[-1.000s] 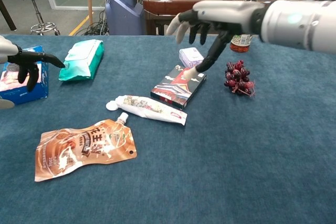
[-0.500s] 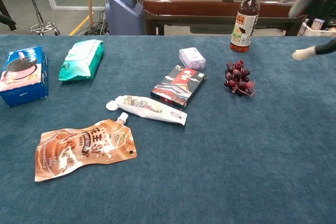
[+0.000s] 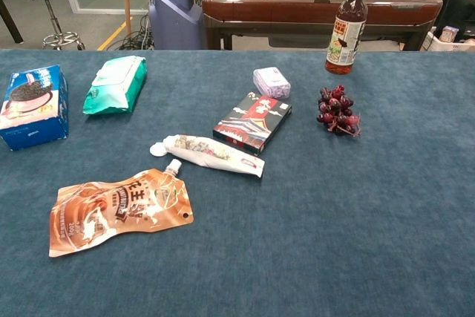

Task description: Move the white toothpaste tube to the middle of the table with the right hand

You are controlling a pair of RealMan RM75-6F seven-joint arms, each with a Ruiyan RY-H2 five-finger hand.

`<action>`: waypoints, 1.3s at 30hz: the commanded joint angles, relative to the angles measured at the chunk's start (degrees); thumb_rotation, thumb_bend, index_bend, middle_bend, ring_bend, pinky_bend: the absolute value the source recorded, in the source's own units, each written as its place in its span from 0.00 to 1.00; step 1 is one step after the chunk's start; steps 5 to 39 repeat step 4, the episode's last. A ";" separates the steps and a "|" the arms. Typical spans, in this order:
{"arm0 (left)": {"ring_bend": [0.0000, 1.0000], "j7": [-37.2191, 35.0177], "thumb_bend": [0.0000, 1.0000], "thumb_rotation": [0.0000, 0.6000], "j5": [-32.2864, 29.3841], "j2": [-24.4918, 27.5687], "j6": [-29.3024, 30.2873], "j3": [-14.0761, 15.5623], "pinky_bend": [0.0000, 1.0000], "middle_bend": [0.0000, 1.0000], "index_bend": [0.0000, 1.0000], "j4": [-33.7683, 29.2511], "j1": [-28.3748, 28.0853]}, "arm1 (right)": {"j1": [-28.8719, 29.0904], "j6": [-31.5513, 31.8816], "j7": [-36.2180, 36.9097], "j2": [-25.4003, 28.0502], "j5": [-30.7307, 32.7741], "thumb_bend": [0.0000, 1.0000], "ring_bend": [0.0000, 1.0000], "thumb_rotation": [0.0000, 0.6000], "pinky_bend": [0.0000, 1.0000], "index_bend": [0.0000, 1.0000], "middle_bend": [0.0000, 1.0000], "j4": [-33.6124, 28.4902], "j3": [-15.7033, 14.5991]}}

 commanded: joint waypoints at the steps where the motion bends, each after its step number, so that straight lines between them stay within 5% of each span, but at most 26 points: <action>1: 0.36 0.43 0.26 1.00 1.42 -0.60 2.85 0.82 0.22 0.38 0.12 0.03 2.47 | -1.79 0.78 0.75 -0.41 -0.30 0.17 0.34 1.00 0.30 0.43 0.45 0.03 -0.38; 39: 0.36 0.31 0.26 1.00 2.68 -0.65 4.28 1.04 0.22 0.37 0.13 -0.32 3.74 | -2.53 0.82 0.75 -0.43 -0.94 0.17 0.34 1.00 0.30 0.43 0.45 -0.23 -0.16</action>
